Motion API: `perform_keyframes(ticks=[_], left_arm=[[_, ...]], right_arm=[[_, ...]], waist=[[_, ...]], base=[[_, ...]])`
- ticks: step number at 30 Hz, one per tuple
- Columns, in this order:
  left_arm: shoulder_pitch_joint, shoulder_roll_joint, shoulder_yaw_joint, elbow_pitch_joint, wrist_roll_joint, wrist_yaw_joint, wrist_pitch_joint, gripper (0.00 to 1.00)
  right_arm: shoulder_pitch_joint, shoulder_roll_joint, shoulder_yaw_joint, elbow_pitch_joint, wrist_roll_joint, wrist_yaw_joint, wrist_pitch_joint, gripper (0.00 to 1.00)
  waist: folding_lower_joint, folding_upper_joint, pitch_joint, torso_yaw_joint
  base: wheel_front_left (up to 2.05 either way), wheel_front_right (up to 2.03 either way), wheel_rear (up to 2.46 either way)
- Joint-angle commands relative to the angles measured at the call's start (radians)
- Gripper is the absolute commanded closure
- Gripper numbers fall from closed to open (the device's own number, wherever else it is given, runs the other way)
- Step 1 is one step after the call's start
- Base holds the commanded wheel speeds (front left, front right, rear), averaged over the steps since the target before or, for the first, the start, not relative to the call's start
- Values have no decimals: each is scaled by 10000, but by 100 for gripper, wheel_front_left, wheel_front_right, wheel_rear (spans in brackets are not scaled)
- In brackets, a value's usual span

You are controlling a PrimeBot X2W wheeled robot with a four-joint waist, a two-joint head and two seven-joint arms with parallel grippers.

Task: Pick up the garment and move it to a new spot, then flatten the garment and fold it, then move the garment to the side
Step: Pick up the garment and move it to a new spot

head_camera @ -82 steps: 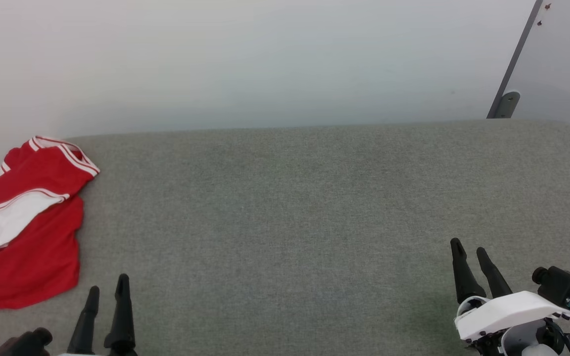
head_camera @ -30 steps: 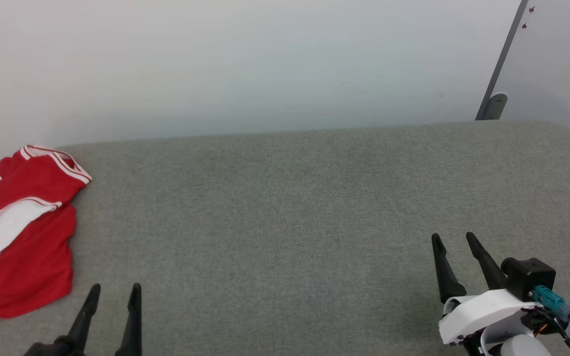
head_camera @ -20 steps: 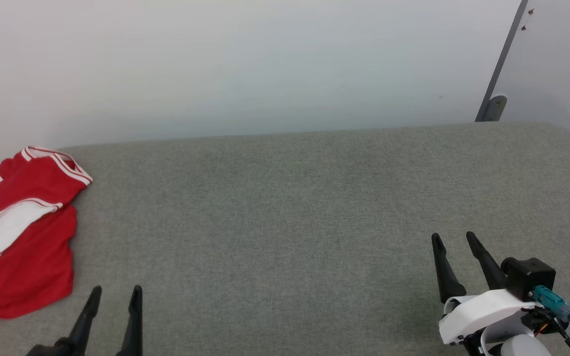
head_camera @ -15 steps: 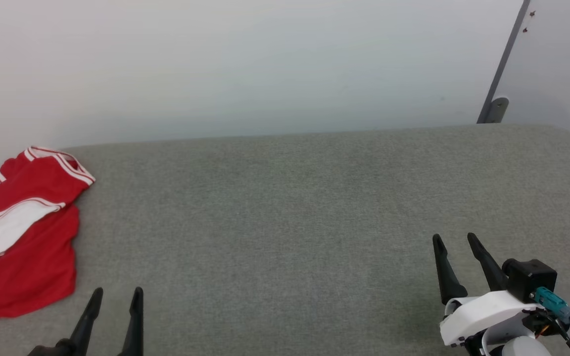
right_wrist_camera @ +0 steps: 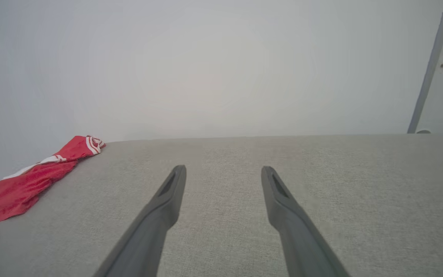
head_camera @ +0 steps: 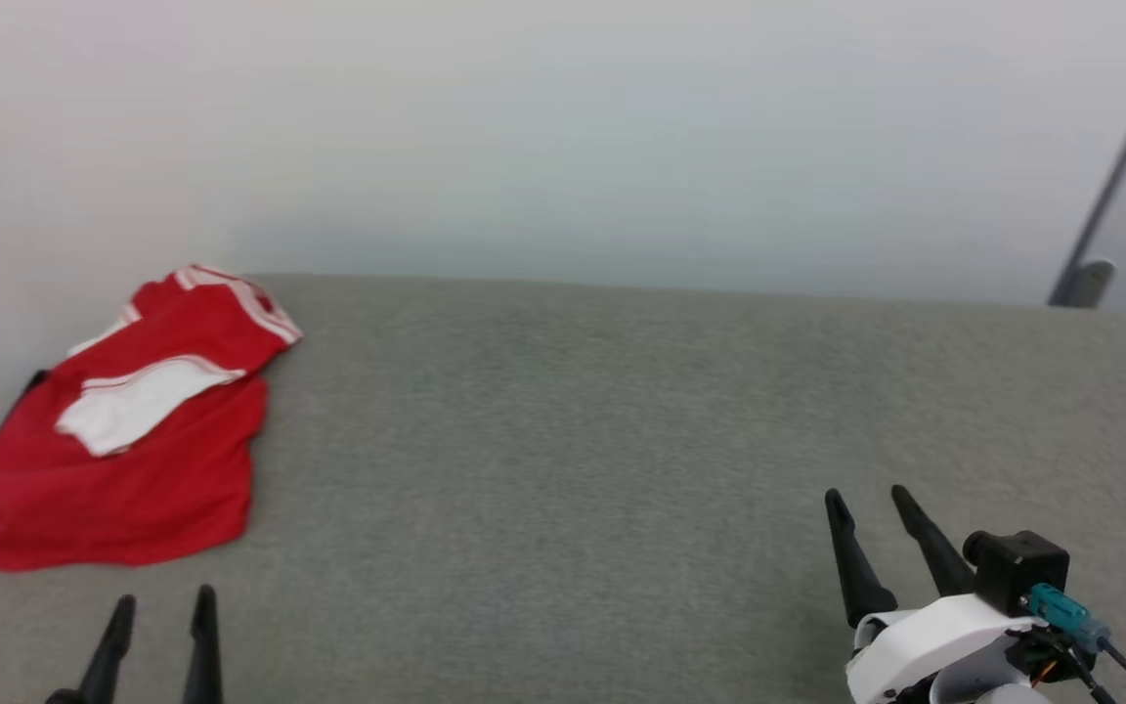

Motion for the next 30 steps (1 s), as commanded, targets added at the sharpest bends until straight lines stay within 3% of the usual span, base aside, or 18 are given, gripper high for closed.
perform_keyframes(ticks=[1, 13, 23, 30], left_arm=[[172, 78, 103, -35, -49, 94, 44, 0], [728, 366, 864, -651, -387, 620, 448, 0], [869, 326, 944, -972, -592, 724, 532, 0], [435, 709, 939, -961, -955, 484, 1121, 0]], right_arm=[[128, 32, 104, 32, 102, -10, -27, 0], [-29, 31, 1078, 357, 739, -10, -154, 0], [-445, 27, 1433, 745, 885, -10, -273, 0], [-381, 29, 1287, 792, 713, -10, -252, 0]], waist=[[0, 0, -373, 771], [0, 0, -801, 2447], [0, 0, -619, 2722], [0, 0, -403, 2461]], base=[[0, 0, 0], [0, 0, 0], [0, 0, 0], [0, 0, 0]])
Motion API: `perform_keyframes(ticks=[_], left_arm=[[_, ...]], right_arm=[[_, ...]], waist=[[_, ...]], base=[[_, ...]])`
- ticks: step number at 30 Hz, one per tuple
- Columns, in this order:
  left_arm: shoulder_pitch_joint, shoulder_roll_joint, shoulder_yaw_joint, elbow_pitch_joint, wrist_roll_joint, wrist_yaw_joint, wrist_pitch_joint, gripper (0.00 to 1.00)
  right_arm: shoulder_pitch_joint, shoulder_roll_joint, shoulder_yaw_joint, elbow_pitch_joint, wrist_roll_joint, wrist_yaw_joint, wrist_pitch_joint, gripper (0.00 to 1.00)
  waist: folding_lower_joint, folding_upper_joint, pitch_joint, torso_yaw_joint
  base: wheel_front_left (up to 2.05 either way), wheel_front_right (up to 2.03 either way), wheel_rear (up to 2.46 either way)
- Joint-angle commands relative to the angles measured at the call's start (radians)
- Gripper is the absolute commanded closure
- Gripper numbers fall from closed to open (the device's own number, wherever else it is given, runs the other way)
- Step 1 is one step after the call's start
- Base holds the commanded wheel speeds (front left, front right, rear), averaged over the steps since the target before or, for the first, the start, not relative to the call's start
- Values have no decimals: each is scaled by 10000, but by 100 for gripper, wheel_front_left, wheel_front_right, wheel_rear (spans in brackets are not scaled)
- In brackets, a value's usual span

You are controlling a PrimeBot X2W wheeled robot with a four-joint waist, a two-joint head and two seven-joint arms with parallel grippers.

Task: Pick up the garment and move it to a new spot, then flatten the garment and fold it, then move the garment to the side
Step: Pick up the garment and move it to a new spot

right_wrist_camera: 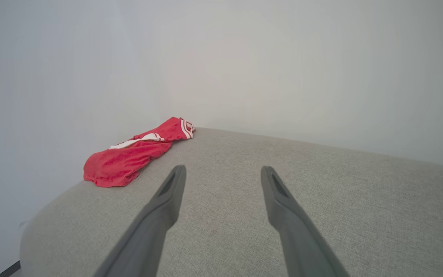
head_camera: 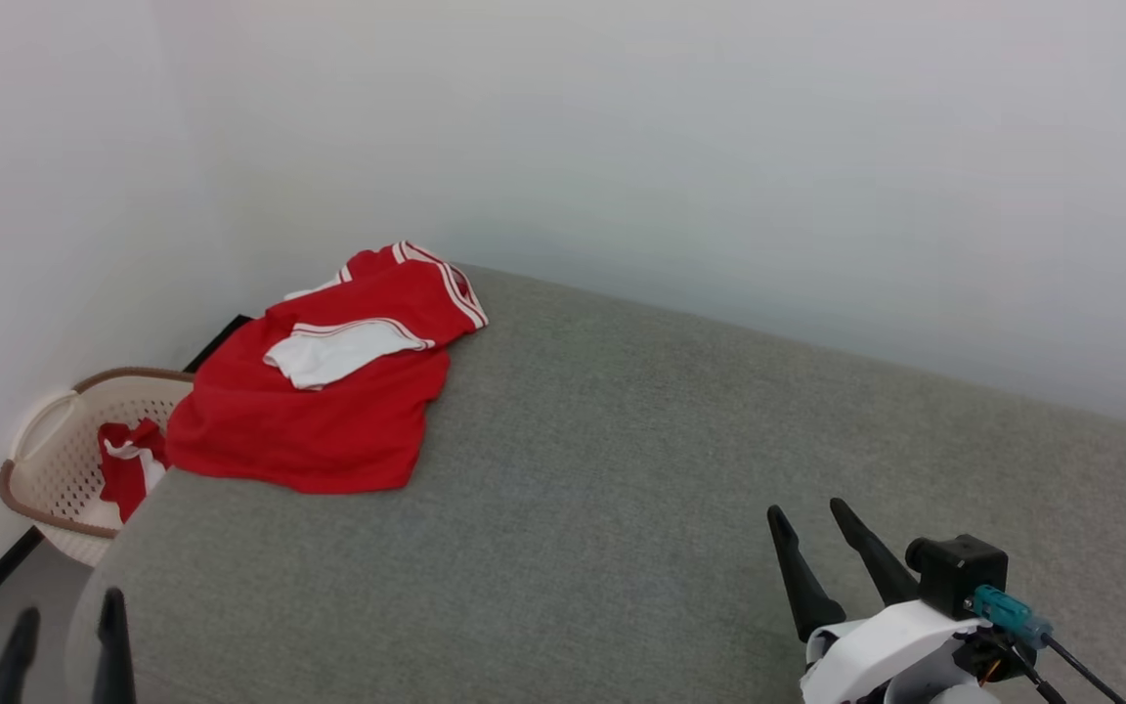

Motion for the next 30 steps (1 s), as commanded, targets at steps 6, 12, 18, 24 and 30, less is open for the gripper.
perform_keyframes(ticks=[6, 12, 18, 24, 30], left_arm=[[-967, 490, 53, 59, -543, -222, 629, 0], [-2815, 1225, -30, 389, -1297, -468, 1514, 0], [-5170, 2084, -234, 1524, -2288, -644, 2698, 0], [-7408, 2872, -600, 3320, -3171, -751, 3769, 0], [-9123, 3387, -1281, 5366, -3589, -775, 4654, 0]], right_arm=[[-224, 15, -233, -370, -395, -10, 213, 0], [-604, -61, -653, -1211, -870, -12, 632, 0], [-907, -162, -1033, -2137, -1215, -12, 1005, 0], [-1197, -218, -1204, -2945, -1547, -12, 1375, 0], [-1457, -309, -1231, -3649, -1730, -12, 1709, 0]], waist=[[0, 0, 866, -667], [0, 0, 2216, -1219], [0, 0, 3514, -1509], [0, 0, 4762, -1814], [0, 0, 5758, -2124]], base=[[0, 0, 0], [0, 0, 0], [0, 0, 0], [0, 0, 0], [0, 0, 0]])
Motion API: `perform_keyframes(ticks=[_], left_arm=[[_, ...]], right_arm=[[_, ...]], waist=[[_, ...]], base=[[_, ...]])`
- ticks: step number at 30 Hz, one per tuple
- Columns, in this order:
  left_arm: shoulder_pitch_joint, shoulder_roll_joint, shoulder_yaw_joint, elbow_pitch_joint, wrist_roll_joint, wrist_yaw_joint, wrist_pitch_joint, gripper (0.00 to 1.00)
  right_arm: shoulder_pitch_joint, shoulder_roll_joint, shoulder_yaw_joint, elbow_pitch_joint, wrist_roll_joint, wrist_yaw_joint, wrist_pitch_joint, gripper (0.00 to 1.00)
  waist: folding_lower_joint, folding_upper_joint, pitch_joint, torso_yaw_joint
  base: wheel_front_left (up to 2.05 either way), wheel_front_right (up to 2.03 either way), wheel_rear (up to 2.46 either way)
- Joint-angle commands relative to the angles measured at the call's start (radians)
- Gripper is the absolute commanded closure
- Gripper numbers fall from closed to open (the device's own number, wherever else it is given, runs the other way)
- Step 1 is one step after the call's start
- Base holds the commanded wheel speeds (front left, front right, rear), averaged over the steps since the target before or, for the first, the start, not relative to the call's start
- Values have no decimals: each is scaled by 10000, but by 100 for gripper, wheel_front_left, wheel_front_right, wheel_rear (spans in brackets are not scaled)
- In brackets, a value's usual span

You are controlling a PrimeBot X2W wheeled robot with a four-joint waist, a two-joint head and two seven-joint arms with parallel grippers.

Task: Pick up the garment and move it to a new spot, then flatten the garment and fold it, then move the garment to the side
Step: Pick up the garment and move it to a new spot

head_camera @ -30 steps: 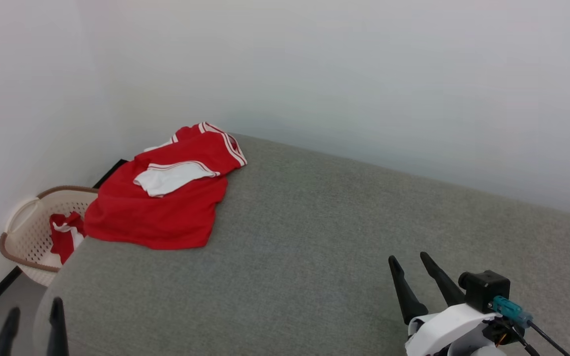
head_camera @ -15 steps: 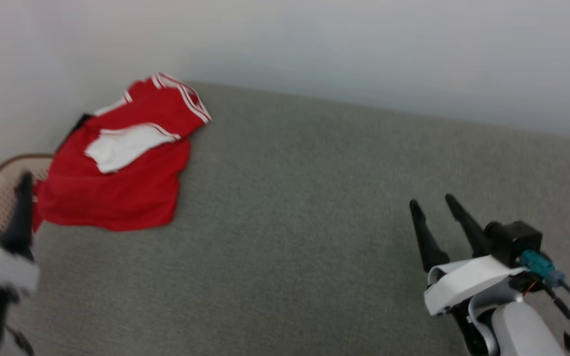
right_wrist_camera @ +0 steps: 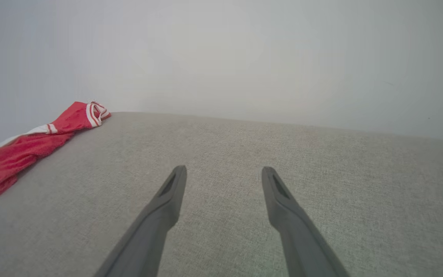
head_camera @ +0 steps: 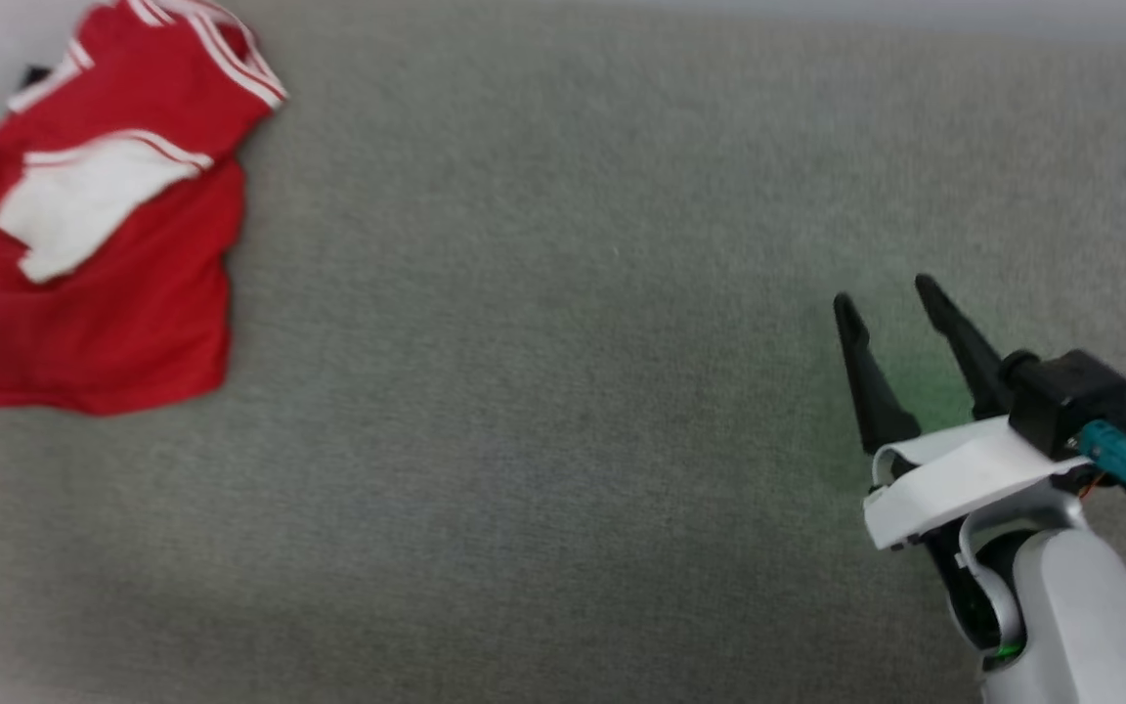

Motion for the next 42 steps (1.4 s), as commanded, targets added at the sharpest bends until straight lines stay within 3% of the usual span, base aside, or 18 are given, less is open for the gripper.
perform_keyframes(ticks=[1, 10, 16, 25, 26, 27, 42], left_arm=[[-346, 42, -139, 355, 22, -29, 127, 0], [-2177, 417, -1304, 3352, -48, -35, 1617, 0], [-2813, 324, -1857, 4998, -10, -28, 2349, 0], [-3071, -193, -2448, 6431, 139, -7, 2204, 0], [-3104, -167, -2470, 6437, 124, -7, 2046, 65], [-3151, -100, -2444, 6477, 97, -7, 1824, 100], [-3989, 1273, -2995, 5606, 139, -9, -415, 100]], right_arm=[[-131, -54, -40, -148, 8, -14, 52, 0], [-128, -262, -21, -1272, -152, -14, 636, 0], [45, -306, -70, -1858, -199, -14, 965, 0], [238, -255, -130, -2234, -226, -14, 1263, 0], [248, -249, -119, -2234, -217, -14, 1268, 0], [254, -243, -115, -2232, -204, -14, 1269, 0], [594, -126, -292, -1301, 237, -14, 713, 0]], waist=[[0, 0, 1187, -608], [0, 0, 2052, -877], [0, 0, 2365, -997], [0, 0, 2291, -992], [0, 0, 2241, -978], [0, 0, 2190, -965], [0, 0, 305, -553]], base=[[0, 0, 0], [0, 0, 0], [0, 0, 0], [0, 0, 0], [0, 0, 0], [0, 0, 0], [0, 0, 0]])
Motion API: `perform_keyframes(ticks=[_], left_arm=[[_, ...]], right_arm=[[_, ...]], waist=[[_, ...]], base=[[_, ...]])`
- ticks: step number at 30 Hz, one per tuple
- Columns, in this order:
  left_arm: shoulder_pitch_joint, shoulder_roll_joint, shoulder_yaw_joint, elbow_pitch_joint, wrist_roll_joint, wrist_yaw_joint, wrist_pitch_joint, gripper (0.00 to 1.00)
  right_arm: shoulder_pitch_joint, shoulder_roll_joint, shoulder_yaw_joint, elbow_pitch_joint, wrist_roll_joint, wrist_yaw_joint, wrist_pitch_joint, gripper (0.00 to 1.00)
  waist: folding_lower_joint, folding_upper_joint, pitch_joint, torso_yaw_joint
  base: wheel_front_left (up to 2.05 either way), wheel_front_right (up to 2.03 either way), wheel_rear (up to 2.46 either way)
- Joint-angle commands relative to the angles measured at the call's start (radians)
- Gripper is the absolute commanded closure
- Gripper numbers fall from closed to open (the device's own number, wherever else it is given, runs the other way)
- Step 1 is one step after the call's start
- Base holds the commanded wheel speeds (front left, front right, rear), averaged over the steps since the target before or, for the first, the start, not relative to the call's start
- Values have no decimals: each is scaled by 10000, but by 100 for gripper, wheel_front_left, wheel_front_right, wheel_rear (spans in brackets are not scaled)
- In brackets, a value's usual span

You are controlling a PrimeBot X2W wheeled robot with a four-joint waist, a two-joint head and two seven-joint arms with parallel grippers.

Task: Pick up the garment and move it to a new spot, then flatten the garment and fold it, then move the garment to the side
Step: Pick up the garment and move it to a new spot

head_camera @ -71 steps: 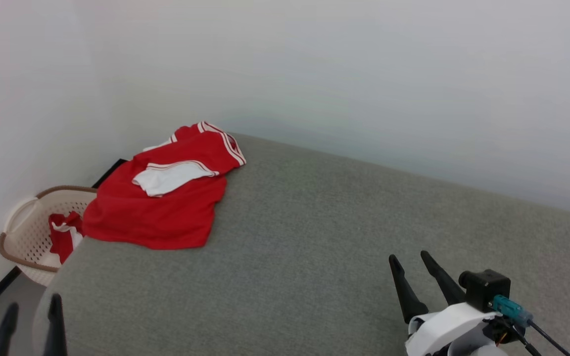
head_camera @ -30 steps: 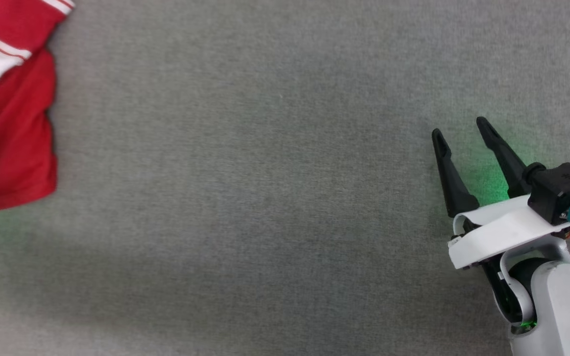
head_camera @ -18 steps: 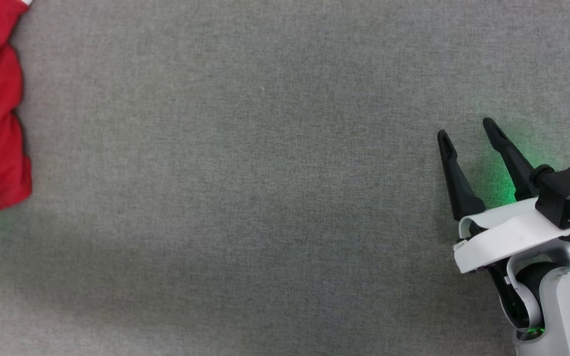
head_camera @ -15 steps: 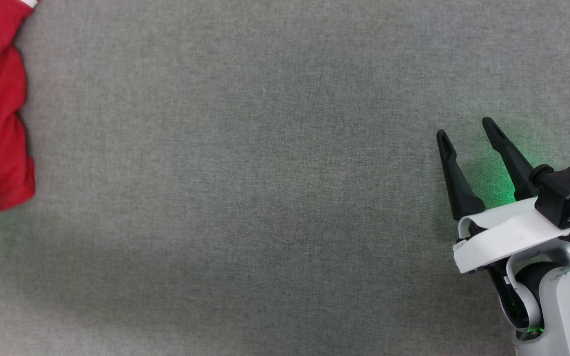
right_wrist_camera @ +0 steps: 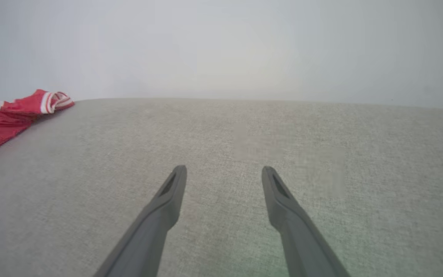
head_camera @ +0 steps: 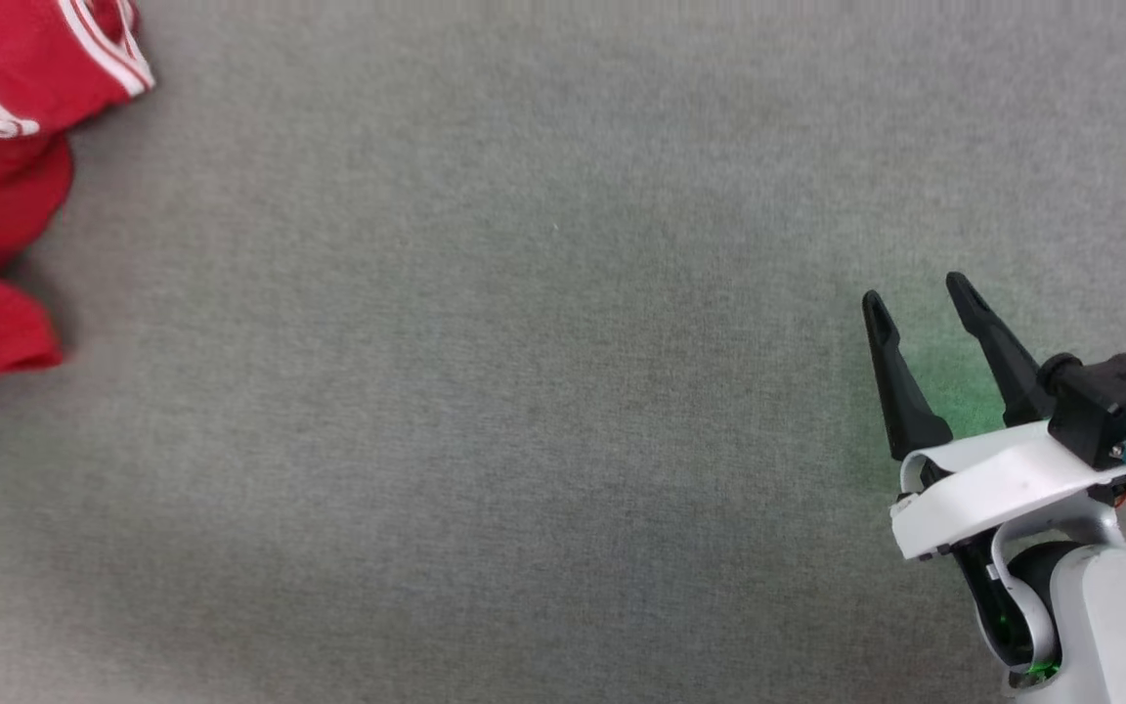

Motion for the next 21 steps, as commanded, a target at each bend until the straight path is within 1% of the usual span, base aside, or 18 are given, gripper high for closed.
perform_keyframes(ticks=[1, 7, 10, 14, 21], left_arm=[[-187, 217, -83, -186, 25, 29, -151, 100], [-592, 804, -535, -1036, 151, 29, -574, 100], [-828, 944, -665, -1518, 18, 27, -583, 100], [-1118, 1268, -960, -2253, 11, 26, -178, 100], [-1392, 1742, -1241, -3745, -86, 68, 1077, 100]], right_arm=[[211, 34, -36, 144, 102, -14, -132, 0], [381, 153, -70, 686, 373, -14, -485, 0], [451, 205, -51, 932, 500, -14, -652, 0], [515, 262, -111, 1163, 643, -14, -822, 0], [622, 336, -143, 1417, 739, -14, -1090, 0]], waist=[[0, 0, -786, 216], [0, 0, -1718, 360], [0, 0, -2120, 376], [0, 0, -2532, 387], [0, 0, -2994, 278]], base=[[0, 0, 0], [0, 0, 0], [0, 0, 0], [0, 0, 0], [0, 0, 0]])
